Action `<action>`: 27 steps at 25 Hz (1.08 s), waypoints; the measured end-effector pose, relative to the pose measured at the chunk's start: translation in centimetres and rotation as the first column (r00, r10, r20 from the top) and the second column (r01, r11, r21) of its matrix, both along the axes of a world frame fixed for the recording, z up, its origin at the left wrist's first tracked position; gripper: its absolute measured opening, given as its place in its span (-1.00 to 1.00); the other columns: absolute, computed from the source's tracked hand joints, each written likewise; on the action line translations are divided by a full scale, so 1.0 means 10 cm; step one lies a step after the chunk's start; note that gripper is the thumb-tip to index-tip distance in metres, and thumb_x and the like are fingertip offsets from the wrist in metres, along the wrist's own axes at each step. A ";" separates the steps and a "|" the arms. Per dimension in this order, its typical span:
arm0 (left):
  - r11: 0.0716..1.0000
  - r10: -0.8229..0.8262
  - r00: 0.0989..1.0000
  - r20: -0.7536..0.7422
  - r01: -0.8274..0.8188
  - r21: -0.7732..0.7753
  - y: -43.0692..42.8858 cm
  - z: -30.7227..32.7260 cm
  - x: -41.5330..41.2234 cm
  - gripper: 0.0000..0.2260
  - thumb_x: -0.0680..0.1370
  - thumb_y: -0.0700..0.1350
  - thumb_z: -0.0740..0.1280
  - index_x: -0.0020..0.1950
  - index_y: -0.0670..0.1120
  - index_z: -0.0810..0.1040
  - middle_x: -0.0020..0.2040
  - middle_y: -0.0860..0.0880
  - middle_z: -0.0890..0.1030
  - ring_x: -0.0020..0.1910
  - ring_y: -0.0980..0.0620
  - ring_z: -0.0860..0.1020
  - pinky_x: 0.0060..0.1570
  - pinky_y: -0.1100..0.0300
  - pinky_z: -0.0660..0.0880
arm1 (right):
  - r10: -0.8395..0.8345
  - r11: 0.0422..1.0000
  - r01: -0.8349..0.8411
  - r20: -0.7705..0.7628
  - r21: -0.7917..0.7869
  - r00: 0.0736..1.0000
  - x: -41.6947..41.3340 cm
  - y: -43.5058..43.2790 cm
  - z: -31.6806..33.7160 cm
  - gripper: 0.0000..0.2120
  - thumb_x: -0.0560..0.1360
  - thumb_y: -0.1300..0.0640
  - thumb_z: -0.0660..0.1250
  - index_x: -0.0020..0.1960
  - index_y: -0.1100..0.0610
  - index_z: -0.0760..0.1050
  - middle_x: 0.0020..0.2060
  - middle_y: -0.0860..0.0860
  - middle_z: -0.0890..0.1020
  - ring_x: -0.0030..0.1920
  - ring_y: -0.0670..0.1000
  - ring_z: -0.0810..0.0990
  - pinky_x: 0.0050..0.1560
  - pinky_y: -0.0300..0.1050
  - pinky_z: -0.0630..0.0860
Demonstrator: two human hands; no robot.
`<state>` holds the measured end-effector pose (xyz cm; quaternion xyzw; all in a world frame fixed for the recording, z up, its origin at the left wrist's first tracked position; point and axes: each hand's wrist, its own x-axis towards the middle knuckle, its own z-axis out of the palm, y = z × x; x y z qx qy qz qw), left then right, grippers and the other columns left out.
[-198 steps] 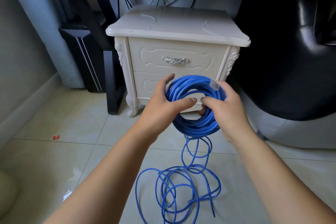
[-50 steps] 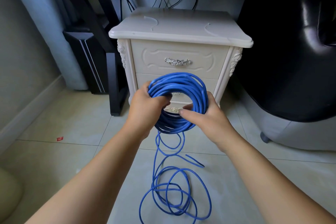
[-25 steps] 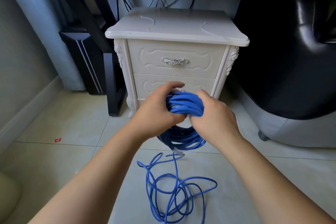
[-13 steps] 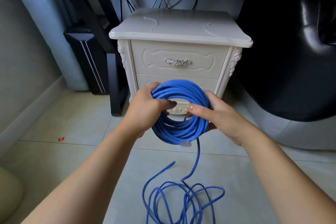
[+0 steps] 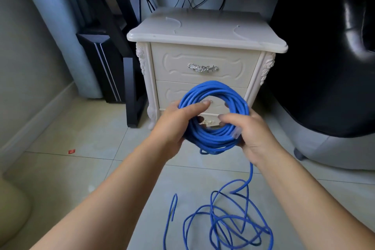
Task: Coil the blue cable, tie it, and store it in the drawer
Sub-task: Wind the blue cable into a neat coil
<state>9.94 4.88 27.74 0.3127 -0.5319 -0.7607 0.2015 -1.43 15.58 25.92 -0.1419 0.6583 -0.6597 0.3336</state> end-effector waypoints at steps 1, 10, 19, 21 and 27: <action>0.995 -0.080 0.997 -0.020 0.081 0.061 -0.01 0.02 0.01 -0.69 0.47 0.12 0.40 0.03 -0.09 0.61 -0.23 -0.03 0.60 -0.19 0.03 0.61 -0.13 0.13 0.58 | -0.047 0.998 0.049 0.086 -0.026 0.995 -0.03 0.01 0.02 -0.76 0.43 0.32 0.36 0.07 0.13 0.55 -0.39 0.04 0.55 -0.32 0.07 0.52 -0.25 -0.14 0.43; 0.959 -0.262 0.874 0.409 0.282 0.012 0.03 -0.22 -0.09 -0.66 0.59 0.17 0.22 -0.08 -0.01 0.68 -0.07 0.02 0.73 -0.23 0.10 0.58 -0.22 0.19 0.39 | 0.185 0.951 -0.047 0.439 -0.306 0.879 -0.20 0.17 0.10 -0.58 0.34 0.34 0.21 0.19 0.17 0.38 0.12 0.25 0.47 0.24 0.38 0.54 -0.07 0.33 0.61; 0.795 -0.340 0.850 0.401 0.488 -0.361 -0.09 -0.10 0.05 -0.75 0.55 0.09 0.37 -0.24 -0.03 0.61 -0.44 0.10 0.48 -0.46 0.16 0.34 -0.40 0.35 0.25 | 0.136 0.944 0.023 0.450 -0.330 0.883 -0.31 0.28 0.15 -0.73 0.39 0.21 0.19 0.00 0.22 0.58 -0.18 0.18 0.70 -0.22 0.17 0.72 -0.21 0.15 0.67; 0.758 -0.170 0.885 0.434 0.399 -0.516 -0.06 -0.09 0.04 -0.69 0.58 0.02 0.33 -0.33 -0.07 0.50 -0.48 0.07 0.53 -0.50 0.18 0.40 -0.42 0.37 0.32 | 0.112 0.940 0.051 0.448 -0.336 0.887 -0.35 0.29 0.13 -0.73 0.37 0.23 0.20 0.00 0.24 0.57 -0.13 0.19 0.69 -0.20 0.17 0.72 -0.19 0.16 0.67; 0.974 -0.003 1.000 -0.004 0.004 0.226 -0.31 -0.06 0.04 -0.68 0.60 -0.13 0.23 -0.36 -0.06 0.35 -0.51 0.04 0.25 -0.58 0.09 0.16 -0.26 0.18 0.37 | 0.044 0.960 0.044 0.304 -0.277 0.952 -0.50 0.36 0.12 -0.38 0.11 0.28 0.39 0.17 0.12 0.41 0.01 0.20 0.46 -0.12 0.24 0.57 -0.05 0.17 0.46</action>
